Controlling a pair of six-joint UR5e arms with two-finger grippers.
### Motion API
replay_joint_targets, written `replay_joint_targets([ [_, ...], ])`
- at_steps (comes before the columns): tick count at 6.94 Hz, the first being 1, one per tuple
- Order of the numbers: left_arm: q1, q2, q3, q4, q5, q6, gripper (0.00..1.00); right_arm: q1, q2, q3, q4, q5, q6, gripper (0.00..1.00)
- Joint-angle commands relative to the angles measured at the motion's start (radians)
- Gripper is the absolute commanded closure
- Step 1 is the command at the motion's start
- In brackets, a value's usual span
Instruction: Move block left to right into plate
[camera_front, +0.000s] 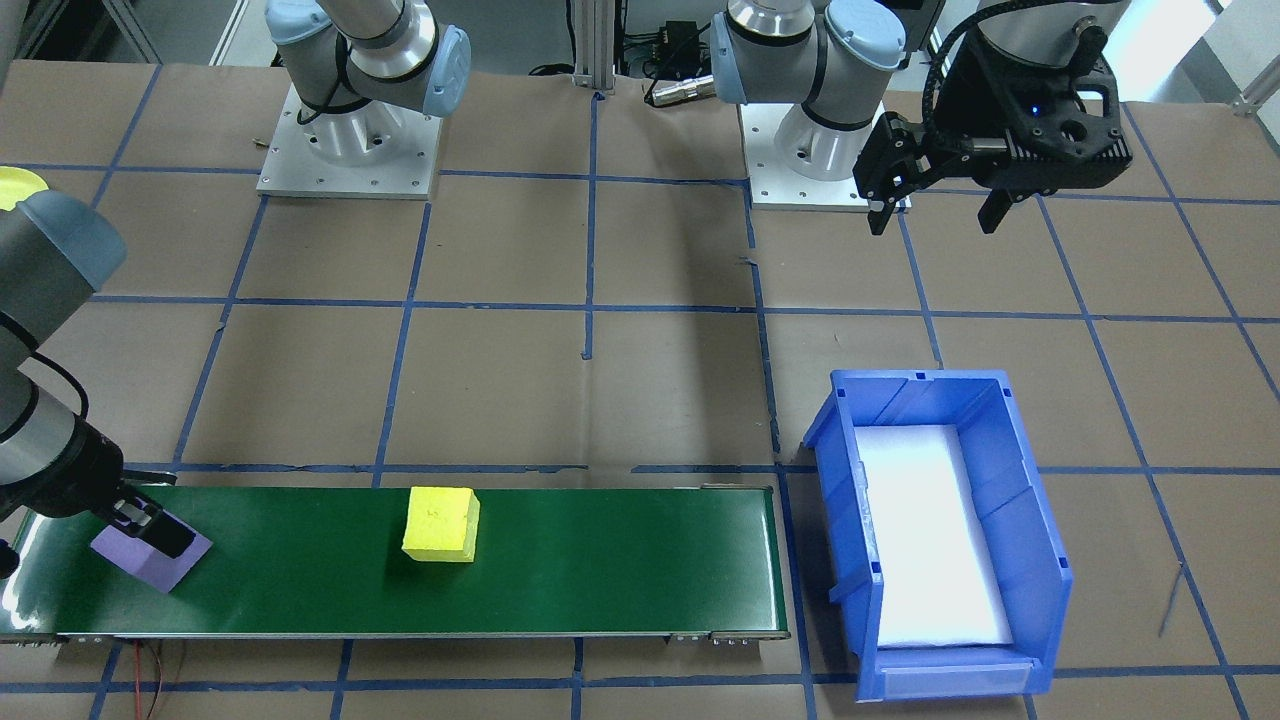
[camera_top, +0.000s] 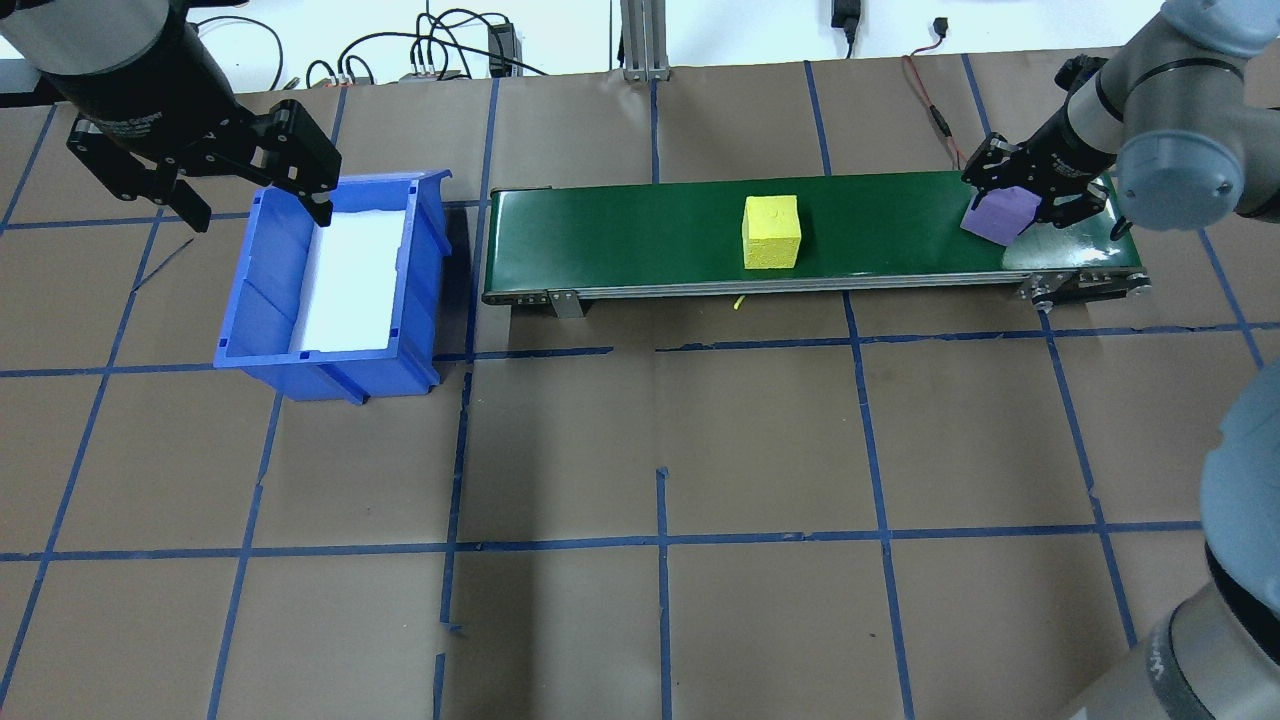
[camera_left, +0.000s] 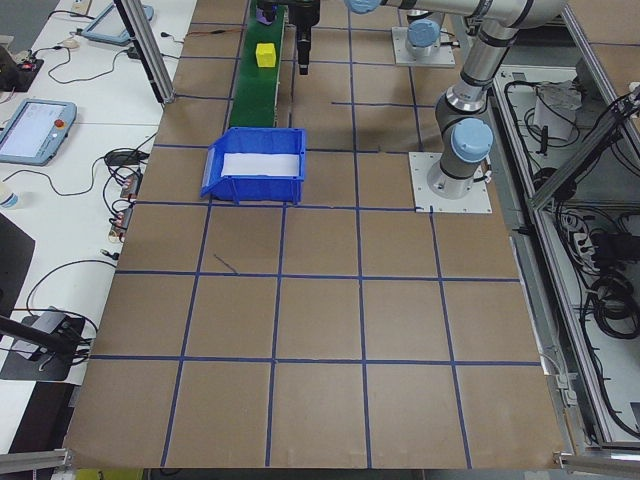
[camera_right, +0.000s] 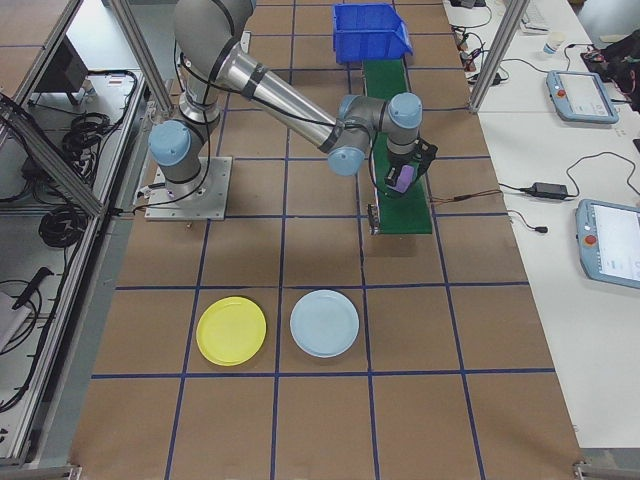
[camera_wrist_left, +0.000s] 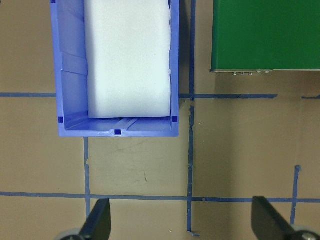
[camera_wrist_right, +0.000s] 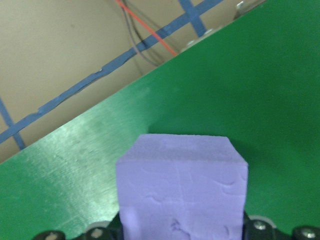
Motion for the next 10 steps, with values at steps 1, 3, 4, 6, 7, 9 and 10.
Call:
replay_joint_targets([
  [1,0.001,0.0,-0.002,0.004,-0.001,0.001,0.0,-0.121,-0.003,-0.016,-0.002,-0.064,-0.167,0.78],
  [3,0.001,0.0,-0.01,0.007,-0.001,-0.001,0.0,-0.336,0.006,-0.016,-0.002,-0.052,-0.417,0.74],
  [4,0.001,0.0,-0.009,0.008,-0.001,-0.001,0.0,-0.411,0.017,-0.017,-0.002,-0.06,-0.508,0.74],
  [6,0.001,0.001,-0.008,0.008,0.001,-0.001,0.0,-0.575,0.056,-0.016,0.0,-0.052,-0.658,0.69],
  [7,0.001,0.002,-0.012,0.007,0.001,-0.001,0.0,-0.613,0.063,-0.016,0.006,-0.064,-0.72,0.68],
  [9,0.002,0.002,-0.001,0.01,0.002,0.004,0.0,-0.686,0.073,0.01,0.121,-0.108,-0.764,0.59],
  [10,0.002,0.002,-0.008,0.014,0.002,0.002,0.0,-0.694,0.073,0.013,0.122,-0.13,-0.766,0.41],
])
